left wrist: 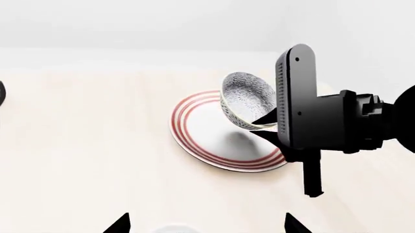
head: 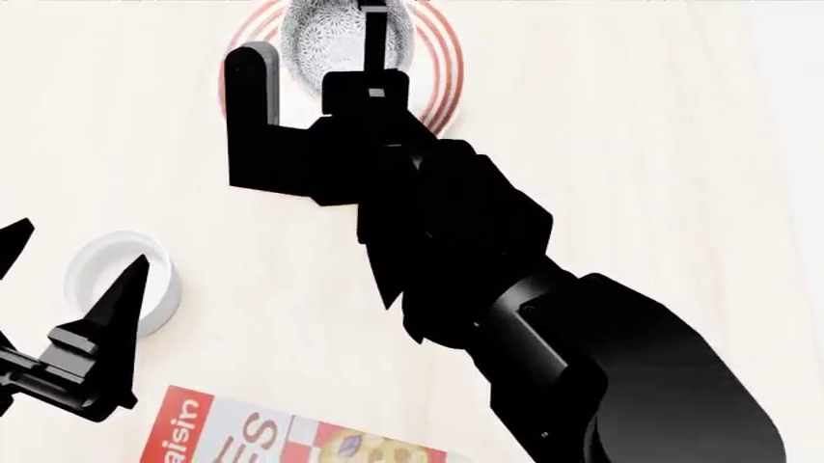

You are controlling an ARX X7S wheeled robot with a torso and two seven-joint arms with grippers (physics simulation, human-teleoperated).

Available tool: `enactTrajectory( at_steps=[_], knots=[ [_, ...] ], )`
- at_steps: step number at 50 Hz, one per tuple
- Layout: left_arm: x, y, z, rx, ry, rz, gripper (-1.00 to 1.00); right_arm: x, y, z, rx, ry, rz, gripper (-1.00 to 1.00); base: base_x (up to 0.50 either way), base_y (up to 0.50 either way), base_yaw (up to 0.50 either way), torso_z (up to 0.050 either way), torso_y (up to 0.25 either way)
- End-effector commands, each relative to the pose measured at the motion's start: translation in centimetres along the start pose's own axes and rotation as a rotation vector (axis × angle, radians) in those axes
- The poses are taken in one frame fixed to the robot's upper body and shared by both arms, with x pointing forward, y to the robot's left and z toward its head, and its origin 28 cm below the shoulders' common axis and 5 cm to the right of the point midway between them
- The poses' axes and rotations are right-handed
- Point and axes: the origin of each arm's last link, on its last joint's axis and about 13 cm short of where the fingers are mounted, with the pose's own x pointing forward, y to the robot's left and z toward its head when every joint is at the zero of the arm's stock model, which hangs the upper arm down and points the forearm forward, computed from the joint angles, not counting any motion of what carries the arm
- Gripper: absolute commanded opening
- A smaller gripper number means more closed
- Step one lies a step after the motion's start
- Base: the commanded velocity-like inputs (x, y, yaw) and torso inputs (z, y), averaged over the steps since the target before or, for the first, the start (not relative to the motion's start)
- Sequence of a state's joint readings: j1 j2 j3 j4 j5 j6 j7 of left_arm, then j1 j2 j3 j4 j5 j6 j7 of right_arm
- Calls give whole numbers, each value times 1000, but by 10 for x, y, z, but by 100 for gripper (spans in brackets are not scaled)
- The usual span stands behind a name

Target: Pick the akita bowl on the cookies box and place it on the plate.

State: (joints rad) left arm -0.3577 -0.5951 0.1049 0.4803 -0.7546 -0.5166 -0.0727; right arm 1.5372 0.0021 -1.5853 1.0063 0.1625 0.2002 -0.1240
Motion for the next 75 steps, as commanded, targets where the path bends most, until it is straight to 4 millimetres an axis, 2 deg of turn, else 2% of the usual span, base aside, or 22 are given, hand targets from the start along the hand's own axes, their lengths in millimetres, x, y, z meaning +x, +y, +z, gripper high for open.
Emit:
enactTrajectory(
  at_steps=[1,10,22,39,40,50,60,65,68,70,73,74,75],
  knots=[
    [0,0,-1,2,3,5,100,0,-1,-1,-27,0,-11,-100,0,0,0,0,0],
    [-1,-1,-1,9,4,-5,100,-1,-8,0,-20,-7,2,-100,0,0,0,0,0],
    [-3,-1,-1,6,5,-8,100,0,0,3,-74,-2,68,-100,0,0,0,0,0],
    [-3,0,-2,0,6,-7,100,-1,-9,4,-125,11,93,-100,0,0,0,0,0],
    [-3,0,-2,-1,6,-7,100,-1,-10,4,-125,12,87,100,0,0,0,0,0],
    [-4,0,-1,-2,7,-8,100,-4,-18,8,-127,-4,64,100,0,0,0,0,0],
    [-5,-2,2,1,0,-14,100,-19,-23,12,-133,-36,55,100,0,0,0,0,0],
    [-8,-2,5,5,-5,-10,100,-47,-26,12,-141,-67,54,100,0,0,0,0,0],
    [-10,-2,6,9,-10,4,100,-74,-27,8,-113,-98,54,100,0,0,0,0,0],
    [-11,-2,6,11,-10,11,100,-86,-27,7,-106,-105,56,100,0,0,0,0,0],
    [-13,-2,8,16,-21,42,100,-114,-29,5,-92,-147,-3,100,0,0,0,0,0],
    [-13,-1,11,15,-38,63,100,-130,-25,5,-60,-182,-19,100,0,0,0,0,0],
    [-14,0,13,9,-48,72,100,-135,-24,5,-69,-188,-51,100,0,0,0,0,0]
  ],
)
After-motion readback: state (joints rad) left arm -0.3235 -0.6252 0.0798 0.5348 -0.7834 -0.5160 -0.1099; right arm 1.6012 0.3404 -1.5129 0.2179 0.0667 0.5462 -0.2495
